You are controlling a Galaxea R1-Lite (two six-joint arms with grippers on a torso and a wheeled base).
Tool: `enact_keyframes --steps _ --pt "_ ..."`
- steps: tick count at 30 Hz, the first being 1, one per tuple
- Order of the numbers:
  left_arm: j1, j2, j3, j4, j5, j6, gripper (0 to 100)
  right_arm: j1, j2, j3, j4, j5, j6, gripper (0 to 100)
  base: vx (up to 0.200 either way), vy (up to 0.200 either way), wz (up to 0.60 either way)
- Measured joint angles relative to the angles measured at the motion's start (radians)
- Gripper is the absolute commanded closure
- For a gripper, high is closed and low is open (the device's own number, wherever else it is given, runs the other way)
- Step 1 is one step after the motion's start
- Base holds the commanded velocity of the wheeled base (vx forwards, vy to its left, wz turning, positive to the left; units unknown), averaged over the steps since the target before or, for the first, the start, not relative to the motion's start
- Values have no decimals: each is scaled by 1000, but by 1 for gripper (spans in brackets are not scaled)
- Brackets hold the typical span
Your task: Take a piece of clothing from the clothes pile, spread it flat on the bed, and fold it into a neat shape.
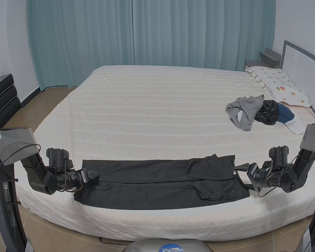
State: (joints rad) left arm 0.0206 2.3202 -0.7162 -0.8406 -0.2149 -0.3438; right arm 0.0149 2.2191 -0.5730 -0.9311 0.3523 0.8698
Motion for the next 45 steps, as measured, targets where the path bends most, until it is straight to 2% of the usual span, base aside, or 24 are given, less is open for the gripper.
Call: enact_keyframes --steps 18,33,34,45 --pt "-2 4 2 -17 9 49 0 9 2 1 0 0 0 0 0 0 0" --pt "-4 -10 15 -37 16 38 0 9 2 1 0 0 -1 0 0 0 0" --pt "-5 -10 18 -38 16 38 100 9 2 1 0 0 -1 0 0 0 0" --pt "-23 -5 29 -37 14 29 100 9 2 1 0 0 -1 0 0 0 0"
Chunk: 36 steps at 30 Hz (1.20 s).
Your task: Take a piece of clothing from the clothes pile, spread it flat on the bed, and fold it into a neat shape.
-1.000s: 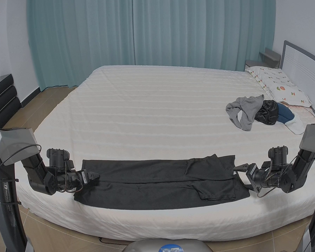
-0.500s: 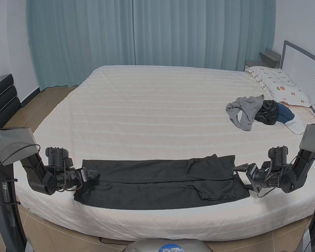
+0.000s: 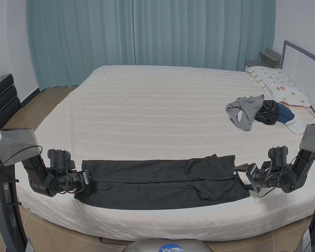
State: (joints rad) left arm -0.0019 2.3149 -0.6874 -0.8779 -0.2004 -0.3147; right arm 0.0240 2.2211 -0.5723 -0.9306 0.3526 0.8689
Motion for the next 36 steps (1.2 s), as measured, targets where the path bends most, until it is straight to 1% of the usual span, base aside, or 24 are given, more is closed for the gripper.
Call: enact_keyframes --steps 14,17,18,27,32,36 --pt "0 -5 -9 -1 1 -11 100 0 0 0 0 0 0 0 0 0 0" --pt "0 -5 -11 -1 1 -29 100 -1 0 0 0 0 0 0 -200 0 0" --pt "-1 -5 -12 -2 1 -34 100 -2 0 0 -1 0 1 0 0 0 0" --pt "-2 -2 -24 -68 2 -43 100 -9 -1 -4 -2 0 1 0 0 0 0" --pt "-10 -1 -48 -70 5 -84 100 -19 -8 -11 -12 -1 3 0 0 0 0" --pt "-21 -3 -58 -70 6 -107 100 -36 -10 -13 -22 0 4 0 0 -200 0"
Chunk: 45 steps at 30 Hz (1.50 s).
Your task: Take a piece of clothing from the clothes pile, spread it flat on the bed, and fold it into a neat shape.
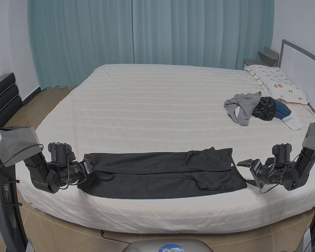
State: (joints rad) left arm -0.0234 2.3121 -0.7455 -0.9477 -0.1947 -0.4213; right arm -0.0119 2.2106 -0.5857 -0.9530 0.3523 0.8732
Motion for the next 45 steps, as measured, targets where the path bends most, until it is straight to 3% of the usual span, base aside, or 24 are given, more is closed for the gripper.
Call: enact_keyframes --steps 15,25,33,45 --pt "-53 -67 1 19 42 -83 100 -5 11 -2 0 0 0 0 0 -200 0" --pt "-138 -146 -44 178 98 -87 100 -1 22 -2 0 0 -1 0 0 -200 0" --pt "-247 -183 -141 346 187 -94 100 6 27 1 0 0 -1 0 0 -200 0" --pt "-410 -138 -424 603 263 -143 100 16 31 7 0 -1 -4 0 0 -200 0"
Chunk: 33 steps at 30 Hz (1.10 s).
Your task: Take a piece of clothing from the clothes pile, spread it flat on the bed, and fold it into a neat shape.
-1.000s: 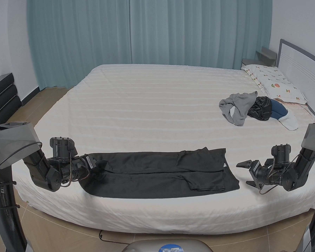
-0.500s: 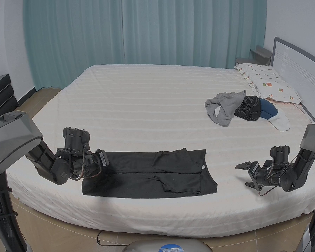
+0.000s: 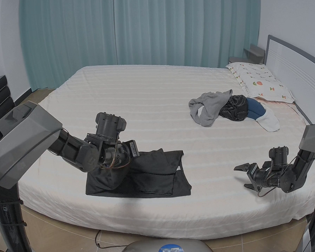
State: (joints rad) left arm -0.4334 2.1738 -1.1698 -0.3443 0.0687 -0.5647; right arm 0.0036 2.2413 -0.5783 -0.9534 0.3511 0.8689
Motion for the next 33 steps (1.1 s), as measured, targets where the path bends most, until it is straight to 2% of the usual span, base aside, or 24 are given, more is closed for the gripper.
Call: enact_keyframes --steps 2,6,12,13,19,26,33 --pt "-20 24 -48 34 10 -3 100 0 0 0 -1 0 0 0 0 -200 0" --pt "-55 80 -134 92 27 -8 100 1 0 1 -1 0 -1 0 0 0 0" --pt "-97 139 -182 106 33 -27 100 2 1 1 0 0 -3 0 0 0 0" --pt "-100 146 -186 106 35 -35 0 2 1 2 0 0 -3 0 0 0 0" --pt "-109 169 -198 105 40 -52 0 3 2 1 -1 0 -4 0 0 0 0" --pt "-129 161 -196 107 53 -146 0 2 3 2 0 0 -5 0 0 0 0" --pt "-99 92 -120 99 58 -181 0 6 3 4 0 0 -5 0 0 0 0"
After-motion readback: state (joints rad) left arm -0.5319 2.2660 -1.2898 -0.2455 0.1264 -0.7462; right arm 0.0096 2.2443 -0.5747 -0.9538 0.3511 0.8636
